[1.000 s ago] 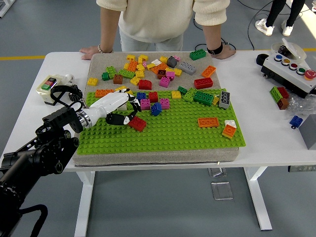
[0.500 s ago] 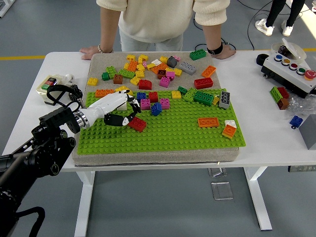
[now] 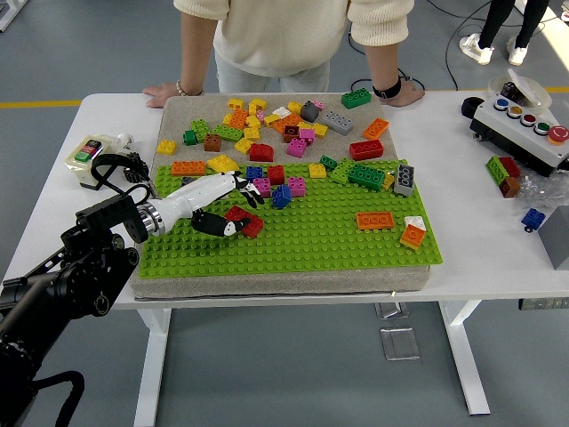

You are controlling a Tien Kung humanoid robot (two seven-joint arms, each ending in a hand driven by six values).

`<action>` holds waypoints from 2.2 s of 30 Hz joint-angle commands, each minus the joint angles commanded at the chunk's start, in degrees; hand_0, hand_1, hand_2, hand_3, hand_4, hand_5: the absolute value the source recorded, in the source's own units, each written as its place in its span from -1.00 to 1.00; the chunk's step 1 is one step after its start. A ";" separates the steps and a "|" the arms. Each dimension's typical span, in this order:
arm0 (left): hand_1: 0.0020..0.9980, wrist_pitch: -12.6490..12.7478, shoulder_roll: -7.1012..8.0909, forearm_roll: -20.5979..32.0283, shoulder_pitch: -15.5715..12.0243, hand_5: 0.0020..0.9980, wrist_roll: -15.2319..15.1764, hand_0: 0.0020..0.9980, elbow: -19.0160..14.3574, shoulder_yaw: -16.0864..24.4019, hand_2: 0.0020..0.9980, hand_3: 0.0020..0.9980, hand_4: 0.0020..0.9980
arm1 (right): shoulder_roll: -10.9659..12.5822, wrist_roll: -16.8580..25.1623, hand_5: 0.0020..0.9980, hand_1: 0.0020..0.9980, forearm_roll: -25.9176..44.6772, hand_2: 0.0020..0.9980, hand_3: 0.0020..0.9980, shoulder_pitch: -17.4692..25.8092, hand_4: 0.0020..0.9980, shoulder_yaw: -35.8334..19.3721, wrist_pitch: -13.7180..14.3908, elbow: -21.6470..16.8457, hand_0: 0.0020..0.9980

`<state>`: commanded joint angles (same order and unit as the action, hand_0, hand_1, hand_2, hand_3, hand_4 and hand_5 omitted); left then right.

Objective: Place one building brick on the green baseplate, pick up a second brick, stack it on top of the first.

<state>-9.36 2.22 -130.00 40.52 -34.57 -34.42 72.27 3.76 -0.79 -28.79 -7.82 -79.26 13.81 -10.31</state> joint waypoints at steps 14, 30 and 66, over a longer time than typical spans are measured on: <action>0.70 0.44 1.03 0.00 0.92 -0.92 -2.28 1.00 0.50 -2.32 0.51 0.50 0.47 | -0.08 -0.18 -0.02 0.34 0.09 0.44 0.19 -0.23 0.84 0.07 0.11 0.00 0.49; 0.69 2.71 1.48 0.00 1.01 -0.89 -2.41 1.00 1.39 -5.96 0.48 0.49 0.48 | -0.20 -0.32 -0.01 0.34 0.13 0.43 0.19 -0.30 0.84 0.44 0.17 0.00 0.48; 0.67 8.43 3.42 0.00 3.92 -1.00 -2.41 1.00 3.06 -13.75 0.37 0.34 0.27 | -0.17 -0.39 -0.01 0.34 0.24 0.43 0.19 -0.37 0.84 0.67 -0.01 0.00 0.48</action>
<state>-0.94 5.64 -130.00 44.44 -36.98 -31.36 58.52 3.58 -1.18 -28.55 -8.19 -78.59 13.80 -10.31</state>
